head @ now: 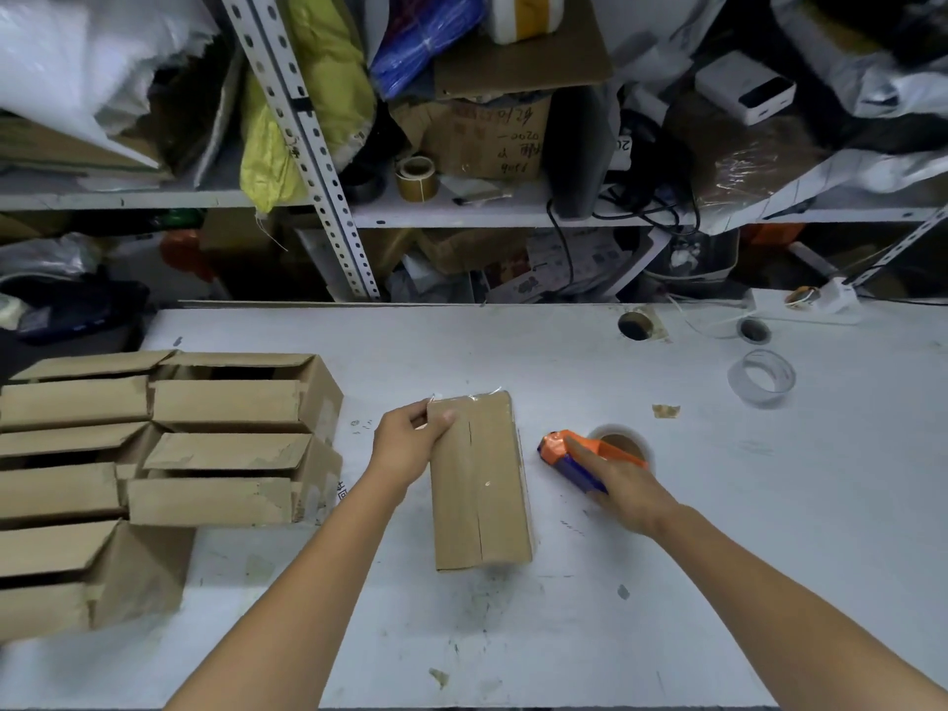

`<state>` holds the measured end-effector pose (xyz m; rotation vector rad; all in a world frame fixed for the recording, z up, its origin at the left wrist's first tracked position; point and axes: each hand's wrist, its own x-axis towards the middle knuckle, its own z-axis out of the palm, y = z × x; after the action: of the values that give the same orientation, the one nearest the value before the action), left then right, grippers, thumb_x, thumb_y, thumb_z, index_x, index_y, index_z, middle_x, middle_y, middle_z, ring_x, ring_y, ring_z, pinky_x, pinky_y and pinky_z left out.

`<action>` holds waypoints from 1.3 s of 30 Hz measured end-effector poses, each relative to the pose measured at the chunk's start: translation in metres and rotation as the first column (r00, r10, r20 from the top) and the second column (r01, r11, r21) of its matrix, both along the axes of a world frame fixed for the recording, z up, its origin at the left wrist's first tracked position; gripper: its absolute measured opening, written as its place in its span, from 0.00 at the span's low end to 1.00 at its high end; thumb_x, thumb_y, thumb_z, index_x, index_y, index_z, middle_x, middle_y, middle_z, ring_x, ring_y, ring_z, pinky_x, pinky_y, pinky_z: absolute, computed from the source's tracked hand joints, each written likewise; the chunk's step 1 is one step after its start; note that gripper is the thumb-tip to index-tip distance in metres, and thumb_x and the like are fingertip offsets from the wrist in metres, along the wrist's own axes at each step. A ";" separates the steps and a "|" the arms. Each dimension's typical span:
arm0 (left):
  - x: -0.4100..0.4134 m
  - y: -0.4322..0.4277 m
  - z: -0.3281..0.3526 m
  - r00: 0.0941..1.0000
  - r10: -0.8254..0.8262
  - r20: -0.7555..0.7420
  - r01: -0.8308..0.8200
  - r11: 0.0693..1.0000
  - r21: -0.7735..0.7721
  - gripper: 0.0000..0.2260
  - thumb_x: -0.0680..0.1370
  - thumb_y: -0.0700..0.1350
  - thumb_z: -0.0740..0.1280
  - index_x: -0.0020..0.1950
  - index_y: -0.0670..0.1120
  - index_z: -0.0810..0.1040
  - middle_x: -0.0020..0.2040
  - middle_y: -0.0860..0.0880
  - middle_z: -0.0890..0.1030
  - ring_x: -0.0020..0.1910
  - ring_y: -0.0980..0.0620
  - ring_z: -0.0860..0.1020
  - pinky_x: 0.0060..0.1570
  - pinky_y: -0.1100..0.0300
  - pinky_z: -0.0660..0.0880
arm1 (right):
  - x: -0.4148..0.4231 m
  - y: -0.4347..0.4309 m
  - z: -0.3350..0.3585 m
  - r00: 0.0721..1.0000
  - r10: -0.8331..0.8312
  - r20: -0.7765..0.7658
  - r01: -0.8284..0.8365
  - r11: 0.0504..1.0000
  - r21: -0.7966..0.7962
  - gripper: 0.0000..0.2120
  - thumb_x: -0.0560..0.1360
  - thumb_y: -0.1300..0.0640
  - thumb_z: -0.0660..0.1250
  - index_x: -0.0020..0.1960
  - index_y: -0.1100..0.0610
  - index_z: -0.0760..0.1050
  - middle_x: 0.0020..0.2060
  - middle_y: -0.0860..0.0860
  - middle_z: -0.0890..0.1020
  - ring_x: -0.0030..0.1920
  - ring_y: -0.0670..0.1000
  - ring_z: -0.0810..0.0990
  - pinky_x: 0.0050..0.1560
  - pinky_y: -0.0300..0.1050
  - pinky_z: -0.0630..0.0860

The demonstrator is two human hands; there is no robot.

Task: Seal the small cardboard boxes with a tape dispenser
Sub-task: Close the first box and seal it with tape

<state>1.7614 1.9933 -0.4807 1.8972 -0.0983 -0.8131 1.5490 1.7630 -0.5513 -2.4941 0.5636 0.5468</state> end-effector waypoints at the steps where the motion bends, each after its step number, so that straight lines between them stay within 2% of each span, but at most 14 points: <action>1: -0.003 0.002 0.006 1.000 0.001 0.002 -0.001 1.000 -0.022 0.17 0.76 0.50 0.72 0.64 0.49 0.81 0.57 0.53 0.83 0.57 0.54 0.81 0.59 0.49 0.79 | 0.002 0.001 0.006 1.000 0.004 0.008 -0.004 1.000 0.014 0.33 0.80 0.57 0.64 0.80 0.44 0.53 0.75 0.50 0.67 0.72 0.55 0.68 0.70 0.46 0.65; 5: -0.011 0.004 0.035 0.997 0.055 0.056 -0.049 0.993 -0.111 0.14 0.77 0.47 0.72 0.62 0.50 0.80 0.55 0.54 0.82 0.52 0.61 0.80 0.55 0.58 0.78 | 0.027 -0.003 0.061 0.958 -0.266 0.105 0.270 0.963 -0.017 0.24 0.81 0.45 0.61 0.76 0.46 0.66 0.56 0.49 0.81 0.56 0.51 0.78 0.56 0.44 0.73; 7: -0.012 0.001 0.052 0.991 0.086 0.102 -0.071 0.987 -0.142 0.11 0.76 0.47 0.72 0.59 0.53 0.81 0.53 0.55 0.82 0.51 0.58 0.80 0.56 0.56 0.78 | 0.044 0.006 0.098 0.866 -0.441 0.235 0.395 0.892 0.218 0.24 0.79 0.39 0.61 0.72 0.47 0.72 0.58 0.49 0.81 0.57 0.49 0.79 0.60 0.47 0.75; 9: -0.013 -0.004 0.071 0.984 0.095 0.153 -0.066 0.982 -0.179 0.14 0.76 0.47 0.72 0.62 0.52 0.80 0.55 0.55 0.81 0.52 0.57 0.79 0.57 0.57 0.77 | 0.065 0.029 0.137 0.839 -0.489 0.238 0.334 0.808 0.485 0.27 0.78 0.35 0.60 0.73 0.46 0.69 0.65 0.44 0.76 0.63 0.46 0.76 0.64 0.49 0.74; 11: -0.013 -0.010 0.088 0.978 0.073 0.194 -0.032 0.977 -0.210 0.19 0.77 0.47 0.72 0.67 0.50 0.77 0.59 0.54 0.81 0.54 0.58 0.78 0.54 0.63 0.76 | 0.085 0.051 0.162 0.863 -0.435 0.257 0.231 0.792 0.565 0.22 0.79 0.35 0.58 0.71 0.41 0.68 0.64 0.37 0.75 0.63 0.43 0.75 0.60 0.44 0.75; 14: -0.011 -0.014 0.110 0.965 0.053 0.257 0.008 0.972 -0.233 0.22 0.78 0.48 0.71 0.71 0.50 0.74 0.61 0.56 0.80 0.59 0.58 0.78 0.53 0.66 0.75 | 0.107 0.069 0.184 0.801 -0.461 0.382 0.226 0.824 0.519 0.16 0.80 0.37 0.56 0.64 0.40 0.69 0.55 0.39 0.80 0.57 0.45 0.79 0.60 0.50 0.76; 18: -0.004 -0.012 0.141 0.968 0.039 0.247 0.027 0.965 -0.261 0.25 0.78 0.49 0.70 0.75 0.52 0.68 0.66 0.56 0.76 0.65 0.57 0.74 0.60 0.62 0.73 | 0.113 0.067 0.202 0.764 -0.461 0.451 0.185 0.826 0.532 0.21 0.78 0.34 0.56 0.69 0.36 0.65 0.57 0.39 0.81 0.59 0.43 0.79 0.62 0.53 0.76; 21: 0.000 -0.017 0.159 0.987 -0.005 0.160 0.047 0.963 -0.266 0.39 0.73 0.63 0.70 0.79 0.52 0.60 0.72 0.56 0.70 0.71 0.54 0.68 0.70 0.56 0.66 | 0.114 0.068 0.220 0.751 -0.436 0.496 0.120 0.829 0.546 0.19 0.81 0.39 0.57 0.71 0.35 0.63 0.60 0.34 0.77 0.61 0.39 0.76 0.62 0.45 0.74; 24: 0.003 -0.020 0.168 0.991 -0.032 0.132 0.070 0.954 -0.292 0.44 0.64 0.75 0.69 0.75 0.56 0.66 0.69 0.55 0.76 0.66 0.53 0.74 0.68 0.50 0.71 | 0.116 0.072 0.236 0.726 -0.428 0.538 0.086 0.833 0.547 0.19 0.82 0.43 0.58 0.73 0.39 0.64 0.60 0.35 0.78 0.61 0.38 0.77 0.59 0.41 0.75; 27: 0.000 -0.023 0.176 0.986 -0.008 0.164 0.062 0.943 -0.328 0.27 0.73 0.66 0.67 0.68 0.56 0.72 0.61 0.56 0.80 0.60 0.55 0.77 0.62 0.53 0.74 | 0.116 0.076 0.244 0.733 -0.403 0.548 0.081 0.852 0.518 0.23 0.81 0.43 0.60 0.75 0.38 0.61 0.63 0.32 0.75 0.63 0.37 0.74 0.61 0.39 0.72; 29: -0.002 -0.025 0.179 0.987 0.019 0.160 0.039 0.934 -0.355 0.22 0.76 0.61 0.67 0.69 0.56 0.72 0.61 0.55 0.80 0.59 0.55 0.77 0.60 0.54 0.74 | 0.116 0.079 0.249 0.738 -0.409 0.537 0.096 0.851 0.516 0.20 0.81 0.43 0.60 0.72 0.33 0.61 0.61 0.26 0.73 0.62 0.32 0.72 0.58 0.33 0.70; 32: -0.004 -0.027 0.182 0.983 0.027 0.179 0.038 0.937 -0.347 0.23 0.79 0.56 0.67 0.72 0.55 0.67 0.64 0.55 0.77 0.61 0.54 0.74 0.59 0.56 0.72 | 0.117 0.084 0.257 0.727 -0.473 0.498 0.141 0.813 0.565 0.15 0.83 0.45 0.58 0.67 0.33 0.59 0.53 0.20 0.68 0.54 0.24 0.70 0.52 0.26 0.67; 34: -0.004 -0.028 0.181 0.981 0.017 0.196 0.052 0.938 -0.343 0.26 0.79 0.54 0.67 0.76 0.55 0.63 0.67 0.54 0.75 0.65 0.52 0.73 0.63 0.53 0.70 | 0.118 0.087 0.260 0.719 -0.490 0.493 0.152 0.803 0.576 0.17 0.84 0.47 0.56 0.70 0.36 0.57 0.52 0.20 0.65 0.55 0.27 0.69 0.56 0.27 0.64; 39: -0.003 -0.026 0.175 0.980 0.022 0.196 0.049 0.936 -0.349 0.29 0.78 0.56 0.68 0.77 0.56 0.62 0.68 0.55 0.75 0.66 0.52 0.72 0.65 0.52 0.70 | 0.119 0.089 0.260 0.722 -0.521 0.455 0.165 0.768 0.619 0.27 0.83 0.44 0.56 0.79 0.44 0.53 0.66 0.32 0.66 0.67 0.38 0.62 0.68 0.42 0.61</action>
<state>1.7584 1.9677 -0.3062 1.6296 -0.3578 -0.5692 1.6678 1.8520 -0.2909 -1.7798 0.5187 -0.2484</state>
